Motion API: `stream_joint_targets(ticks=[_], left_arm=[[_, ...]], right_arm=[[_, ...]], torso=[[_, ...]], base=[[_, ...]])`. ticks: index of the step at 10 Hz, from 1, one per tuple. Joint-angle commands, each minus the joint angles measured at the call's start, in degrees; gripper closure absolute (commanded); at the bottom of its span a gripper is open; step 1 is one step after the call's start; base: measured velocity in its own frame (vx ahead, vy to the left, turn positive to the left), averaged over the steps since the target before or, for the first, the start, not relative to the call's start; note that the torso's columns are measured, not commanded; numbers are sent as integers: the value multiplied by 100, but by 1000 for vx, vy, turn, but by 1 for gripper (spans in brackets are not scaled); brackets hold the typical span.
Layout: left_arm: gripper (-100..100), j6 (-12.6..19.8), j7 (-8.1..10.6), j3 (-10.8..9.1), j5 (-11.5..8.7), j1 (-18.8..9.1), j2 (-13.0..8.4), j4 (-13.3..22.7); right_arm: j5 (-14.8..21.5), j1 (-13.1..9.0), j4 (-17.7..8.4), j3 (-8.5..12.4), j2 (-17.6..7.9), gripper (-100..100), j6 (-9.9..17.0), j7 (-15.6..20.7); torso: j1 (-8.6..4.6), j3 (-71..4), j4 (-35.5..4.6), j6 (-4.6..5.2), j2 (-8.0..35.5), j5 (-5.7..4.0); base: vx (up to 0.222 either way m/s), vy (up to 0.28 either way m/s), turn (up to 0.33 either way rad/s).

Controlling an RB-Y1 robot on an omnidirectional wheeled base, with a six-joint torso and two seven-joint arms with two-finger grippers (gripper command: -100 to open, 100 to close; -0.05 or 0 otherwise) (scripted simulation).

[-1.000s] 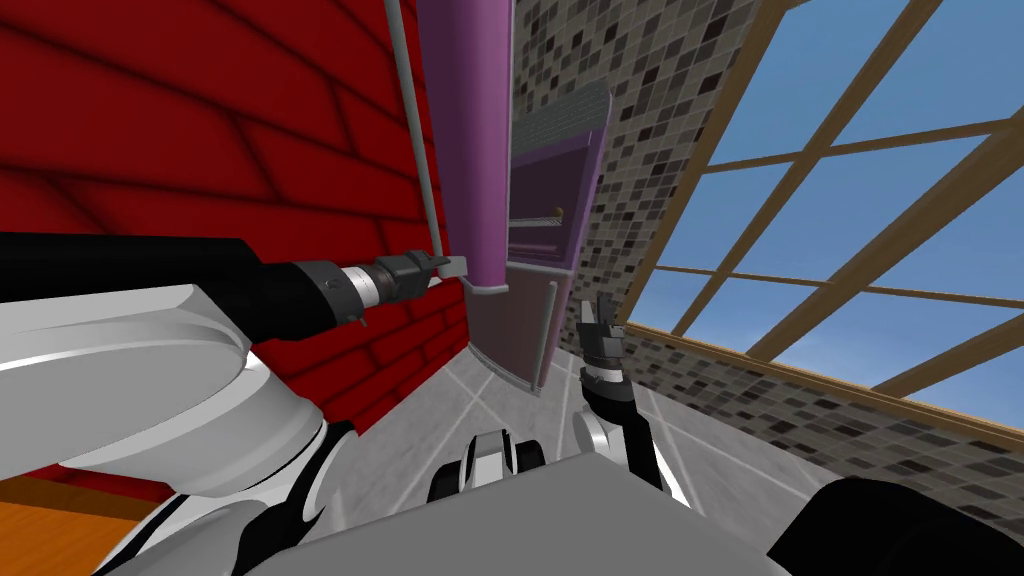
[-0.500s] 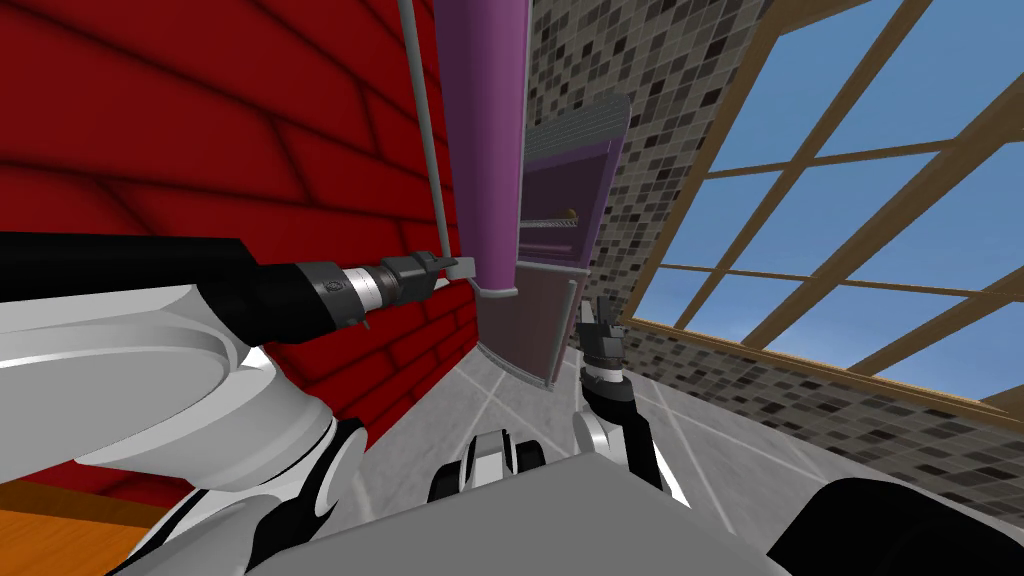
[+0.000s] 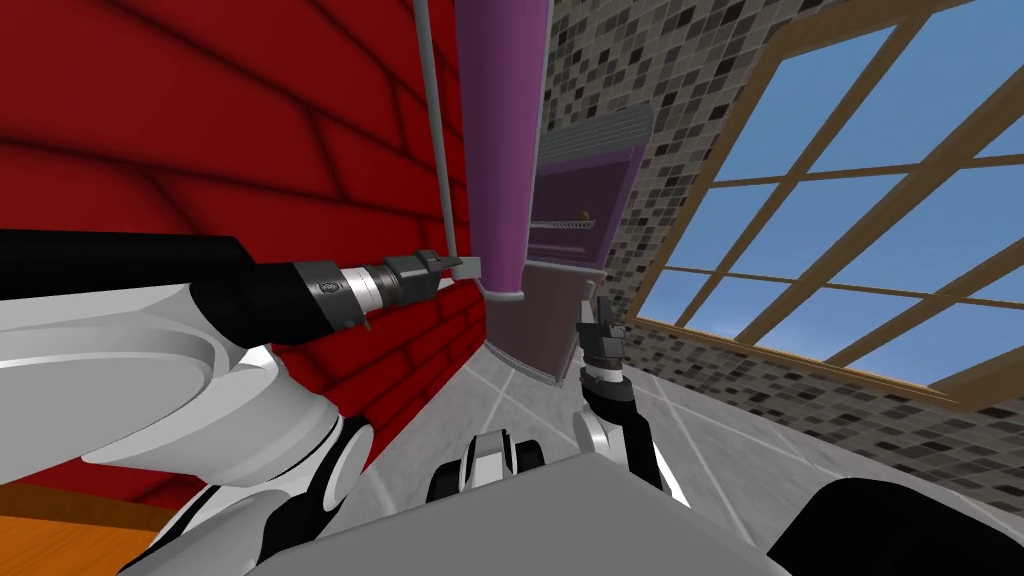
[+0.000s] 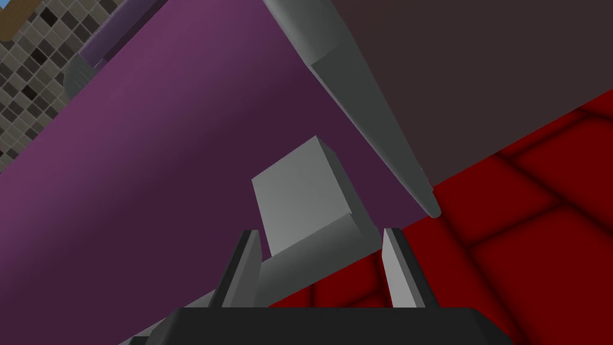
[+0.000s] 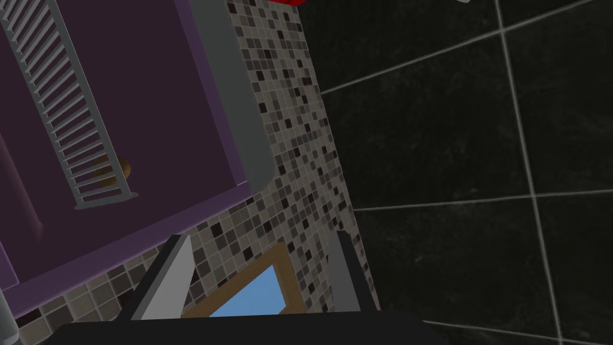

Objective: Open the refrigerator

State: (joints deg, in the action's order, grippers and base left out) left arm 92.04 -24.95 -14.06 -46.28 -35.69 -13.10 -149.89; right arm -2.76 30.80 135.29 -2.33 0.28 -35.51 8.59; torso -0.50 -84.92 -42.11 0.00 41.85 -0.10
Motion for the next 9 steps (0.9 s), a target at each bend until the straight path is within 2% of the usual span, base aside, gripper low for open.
stream_joint_targets(ticks=[1,2,3,4,5,7,8,9], left_arm=[[100,28,-38,-20,-127,-20,68,8],[100,56,-76,-41,-255,-41,136,15],[100,56,-76,-41,-255,-41,136,15],[100,83,-114,-61,-382,-61,205,23],[100,83,-114,-61,-382,-61,205,23],[100,139,-189,-102,-636,-102,341,38],[100,139,-189,-102,-636,-102,341,38],[100,167,-227,-123,-764,-123,409,45]], right_arm=[[0,0,1,0,-1,0,0,0],[0,0,0,0,-1,0,0,0],[0,0,0,1,-1,0,0,0],[0,1,0,1,-1,0,0,0],[0,0,0,1,-2,0,0,0],[0,0,0,2,-2,0,0,0],[0,1,0,2,-2,0,0,0],[0,1,0,2,-2,0,0,0]], torso=[[34,-3,-3,4,-5,2],[60,-9,-4,-1,-9,12],[75,-18,-4,1,-21,16],[62,-32,-1,3,-35,12],[62,-43,2,8,-48,10],[59,-52,0,9,-52,6],[59,-49,1,9,-52,10],[36,-49,2,7,-52,3]], base=[[36,203,-53],[70,221,-60],[80,208,-41],[86,245,-70],[59,230,-45],[61,312,-111],[75,270,-35],[84,239,-44]])
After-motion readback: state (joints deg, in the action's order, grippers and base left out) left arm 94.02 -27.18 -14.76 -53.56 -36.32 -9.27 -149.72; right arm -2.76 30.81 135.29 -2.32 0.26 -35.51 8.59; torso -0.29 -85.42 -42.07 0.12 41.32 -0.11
